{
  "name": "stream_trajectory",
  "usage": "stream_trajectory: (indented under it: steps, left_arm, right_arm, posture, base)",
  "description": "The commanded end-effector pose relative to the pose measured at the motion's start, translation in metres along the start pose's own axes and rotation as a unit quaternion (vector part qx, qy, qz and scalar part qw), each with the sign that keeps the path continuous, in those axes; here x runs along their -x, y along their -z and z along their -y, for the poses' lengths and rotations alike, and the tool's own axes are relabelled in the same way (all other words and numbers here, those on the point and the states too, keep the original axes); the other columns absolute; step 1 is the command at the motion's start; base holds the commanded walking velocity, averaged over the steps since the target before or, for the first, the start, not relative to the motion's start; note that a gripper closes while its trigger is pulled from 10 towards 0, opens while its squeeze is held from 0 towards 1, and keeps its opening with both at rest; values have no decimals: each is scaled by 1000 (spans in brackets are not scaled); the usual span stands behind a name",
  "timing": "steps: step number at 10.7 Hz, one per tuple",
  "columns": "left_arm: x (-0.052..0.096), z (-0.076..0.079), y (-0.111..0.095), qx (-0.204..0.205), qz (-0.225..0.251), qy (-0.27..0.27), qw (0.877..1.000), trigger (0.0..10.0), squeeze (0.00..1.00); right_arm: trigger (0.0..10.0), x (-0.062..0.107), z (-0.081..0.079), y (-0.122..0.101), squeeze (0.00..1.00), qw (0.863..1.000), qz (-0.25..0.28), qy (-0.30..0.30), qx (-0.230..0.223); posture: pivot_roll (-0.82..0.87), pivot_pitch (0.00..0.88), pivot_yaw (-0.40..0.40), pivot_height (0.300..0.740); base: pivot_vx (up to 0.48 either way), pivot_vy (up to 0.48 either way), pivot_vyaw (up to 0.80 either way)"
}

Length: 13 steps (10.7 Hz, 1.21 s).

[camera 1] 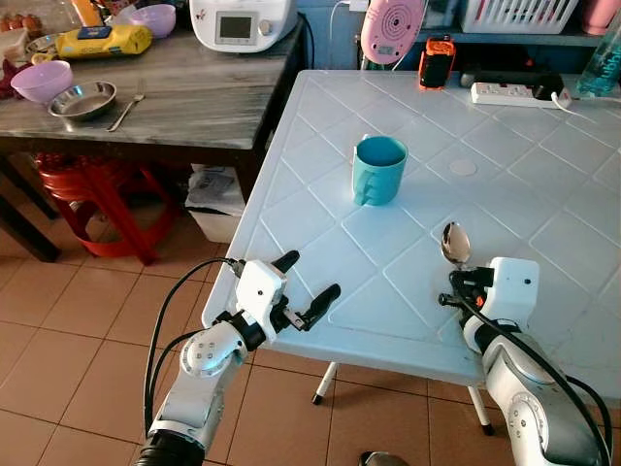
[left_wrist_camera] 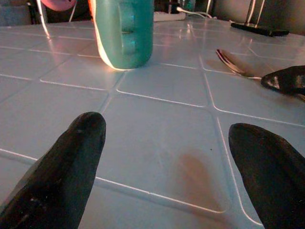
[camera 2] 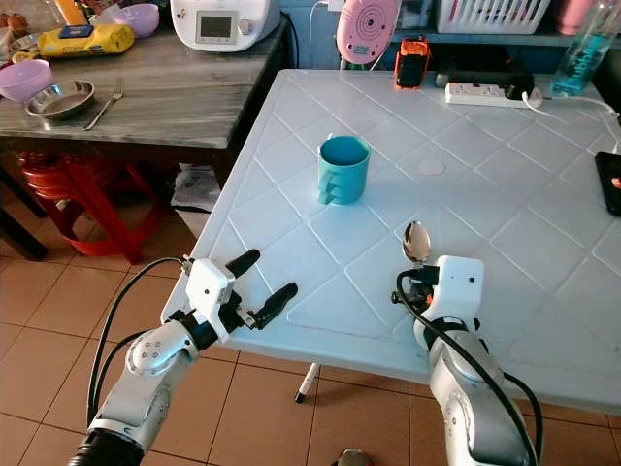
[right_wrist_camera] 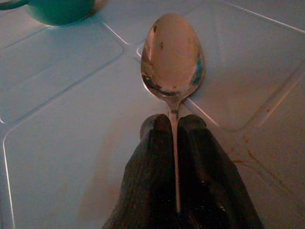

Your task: Setting the table

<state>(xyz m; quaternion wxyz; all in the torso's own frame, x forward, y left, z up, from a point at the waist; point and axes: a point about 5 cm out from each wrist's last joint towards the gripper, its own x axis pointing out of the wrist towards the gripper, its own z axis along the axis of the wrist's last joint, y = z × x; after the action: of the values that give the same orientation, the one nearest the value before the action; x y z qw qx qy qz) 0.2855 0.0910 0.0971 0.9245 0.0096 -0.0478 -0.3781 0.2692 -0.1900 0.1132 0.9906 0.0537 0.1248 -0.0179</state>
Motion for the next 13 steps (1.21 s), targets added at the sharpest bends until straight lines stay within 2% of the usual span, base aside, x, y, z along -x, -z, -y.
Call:
stream_trajectory:
  steps: [1, 4, 5, 7, 8, 9, 10, 11, 12, 13]
  left_arm:
    - [2, 2, 3, -6, -7, 8, 1000, 10000, 0]
    - [1, 4, 3, -7, -6, 11, 1000, 10000, 0]
    - [1, 5, 3, -8, -4, 11, 1000, 10000, 0]
    - [-1, -4, -5, -19, 12, -25, 999, 10000, 0]
    - [-3, -17, -11, -18, 23, -88, 996, 10000, 0]
    - [-4, -22, -12, -14, 26, -120, 992, 10000, 0]
    - [-4, -28, -13, -9, 27, -152, 988, 10000, 0]
    - [-3, -30, -14, -4, 29, -156, 987, 10000, 0]
    - [-4, -31, -15, -1, 31, -162, 986, 10000, 0]
    - [-5, -32, -15, 3, 32, -165, 986, 10000, 0]
  right_arm:
    - [0, 1, -5, 43, 0, 994, -105, -13, -21]
    - [0, 2, -6, 45, 0, 994, -108, -12, -25]
    - [0, 1, -7, 40, 0, 996, -88, -7, -32]
    - [0, -3, -20, -6, 0, 997, 26, -28, -65]
    - [0, -2, -28, -36, 0, 992, 92, -43, -81]
    - [0, -1, -31, -45, 0, 989, 112, -47, -85]
    - [706, 1, -38, -57, 0, 984, 147, -60, -79]
    - [8510, 4, -43, -61, 0, 982, 162, -68, -71]
    - [10000, 4, -45, -63, 0, 981, 169, -71, -62]
    - [10000, 5, -46, -63, 0, 981, 171, -72, -53]
  posture:
    - [-272, 163, 102, 740]
    - [-271, 164, 106, 740]
    - [-267, 167, 109, 740]
    - [-267, 166, 113, 740]
    - [-266, 165, 115, 740]
    - [-261, 163, 114, 740]
    - [-259, 162, 113, 740]
    - [-258, 159, 112, 740]
    - [-255, 158, 110, 740]
    - [-256, 154, 107, 740]
  base:
    - [0, 0, 0]
    - [0, 0, 0]
    - [0, 0, 0]
    - [0, 0, 0]
    - [0, 0, 0]
    - [0, 0, 0]
    - [0, 0, 0]
    - [0, 0, 0]
    - [0, 0, 0]
    - [0, 0, 0]
